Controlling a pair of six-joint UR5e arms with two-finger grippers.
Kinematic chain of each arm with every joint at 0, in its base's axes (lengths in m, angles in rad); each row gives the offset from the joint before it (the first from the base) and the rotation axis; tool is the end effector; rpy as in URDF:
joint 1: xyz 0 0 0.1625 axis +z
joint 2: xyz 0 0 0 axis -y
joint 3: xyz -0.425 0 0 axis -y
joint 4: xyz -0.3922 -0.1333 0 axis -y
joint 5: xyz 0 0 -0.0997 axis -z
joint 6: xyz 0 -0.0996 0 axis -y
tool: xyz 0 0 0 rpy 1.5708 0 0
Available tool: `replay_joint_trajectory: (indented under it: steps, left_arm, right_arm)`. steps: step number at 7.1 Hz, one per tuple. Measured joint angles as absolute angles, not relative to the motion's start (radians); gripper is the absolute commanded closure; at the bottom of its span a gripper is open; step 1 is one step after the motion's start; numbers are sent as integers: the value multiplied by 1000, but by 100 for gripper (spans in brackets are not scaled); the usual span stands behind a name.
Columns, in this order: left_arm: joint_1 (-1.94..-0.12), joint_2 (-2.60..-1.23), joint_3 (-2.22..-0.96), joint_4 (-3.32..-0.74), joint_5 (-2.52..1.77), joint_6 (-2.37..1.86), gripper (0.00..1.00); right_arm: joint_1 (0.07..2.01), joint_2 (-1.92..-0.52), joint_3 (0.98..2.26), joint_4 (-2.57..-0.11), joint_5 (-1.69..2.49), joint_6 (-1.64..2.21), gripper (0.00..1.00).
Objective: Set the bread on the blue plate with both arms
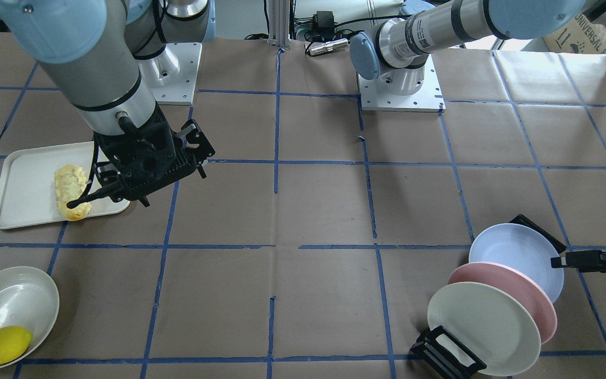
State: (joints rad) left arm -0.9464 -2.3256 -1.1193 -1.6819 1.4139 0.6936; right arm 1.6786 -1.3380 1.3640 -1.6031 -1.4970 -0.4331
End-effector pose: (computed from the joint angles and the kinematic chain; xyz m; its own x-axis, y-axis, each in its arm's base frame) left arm 0.2985 -0.6688 0.2247 -0.9300 -0.0085 0.3674 0.0773 0.9728 0.2182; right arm 0.2034 -0.5719 0.4671 -0.8547 -0.5151 -0.0643 -0.5138 0.8572 -0.0367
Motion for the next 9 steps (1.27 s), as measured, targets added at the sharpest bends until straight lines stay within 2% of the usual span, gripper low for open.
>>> replay_joint_trajectory:
  steps: [1,2,3,4,6,9]
  left_arm:
    - [-946,-2348,-1123,-1689,1405,693,27]
    - [-949,-2360,-1126,-1705,1396,690,52]
    - [-953,-2365,-1127,-1722,1392,687,68]
    - [-955,-2370,-1125,-1731,1394,685,79]
    - [-955,-2373,-1112,-1733,1415,685,83]
    - [-957,-2359,-1064,-1738,1449,687,87]
  right_arm:
    - [1645,-1367,1434,-1632,-1522,-497,3]
    - [1581,-1406,1537,-1700,-1537,-587,1]
    - [1501,-1440,1661,-1808,-1541,-680,1]
    - [1410,-1459,1792,-1953,-1536,-791,1]
    - [1229,-1445,1989,-2207,-1492,-1020,1]
    - [1112,-1369,2091,-2299,-1480,-1141,1]
